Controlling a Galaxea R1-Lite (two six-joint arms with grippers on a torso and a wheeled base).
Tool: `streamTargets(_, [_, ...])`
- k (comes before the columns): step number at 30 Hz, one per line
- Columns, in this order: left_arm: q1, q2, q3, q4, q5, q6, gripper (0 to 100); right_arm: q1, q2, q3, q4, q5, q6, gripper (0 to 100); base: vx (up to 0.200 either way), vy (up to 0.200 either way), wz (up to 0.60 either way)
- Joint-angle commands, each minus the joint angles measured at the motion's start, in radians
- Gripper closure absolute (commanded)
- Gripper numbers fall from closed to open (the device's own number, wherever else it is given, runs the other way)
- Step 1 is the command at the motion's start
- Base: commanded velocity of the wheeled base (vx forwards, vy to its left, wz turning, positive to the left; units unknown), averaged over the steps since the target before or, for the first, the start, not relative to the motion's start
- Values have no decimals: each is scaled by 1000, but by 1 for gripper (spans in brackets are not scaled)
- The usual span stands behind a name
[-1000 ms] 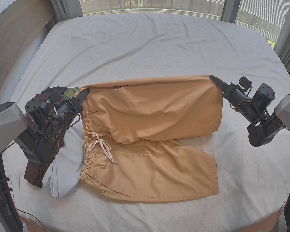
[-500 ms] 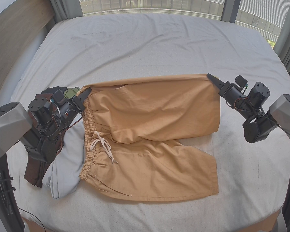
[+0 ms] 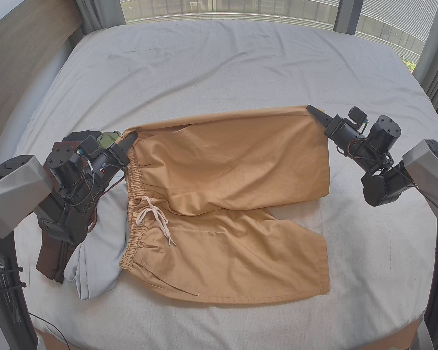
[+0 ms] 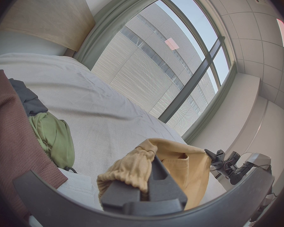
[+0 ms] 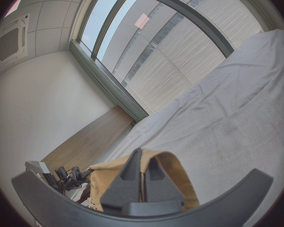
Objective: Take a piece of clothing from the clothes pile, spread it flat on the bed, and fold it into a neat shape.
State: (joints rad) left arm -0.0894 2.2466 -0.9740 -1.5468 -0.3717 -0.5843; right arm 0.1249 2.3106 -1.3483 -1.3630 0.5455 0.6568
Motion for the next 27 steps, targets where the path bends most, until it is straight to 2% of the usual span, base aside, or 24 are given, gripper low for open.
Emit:
streamTargets(1, [2,5,-9,1,7,-2,100,1,23,-31,7,1,0,100,0,0,0])
streamTargets(12, [3,18,-40,2,10,-6,100,-1,41,-80,16,1,0,100,0,0,0])
streamTargets(13, [3,19,-48,2,10,-8,0,1,41,-86,22,1,0,100,0,0,0])
streamTargets(17, [3,34,-68,4,17,-8,0,7,44,-129,62,-16,0,100,0,0,0])
streamTargets(18, [3,34,-72,4,19,-8,0,7,49,-143,70,-24,0,0,0,0,0])
streamTargets(23, [-1,50,-92,4,77,-6,0,9,82,-210,94,-49,-2,0,0,0,0])
streamTargets(27, [-1,50,-78,1,88,-6,0,9,81,-201,102,-50,-5,0,0,0,0])
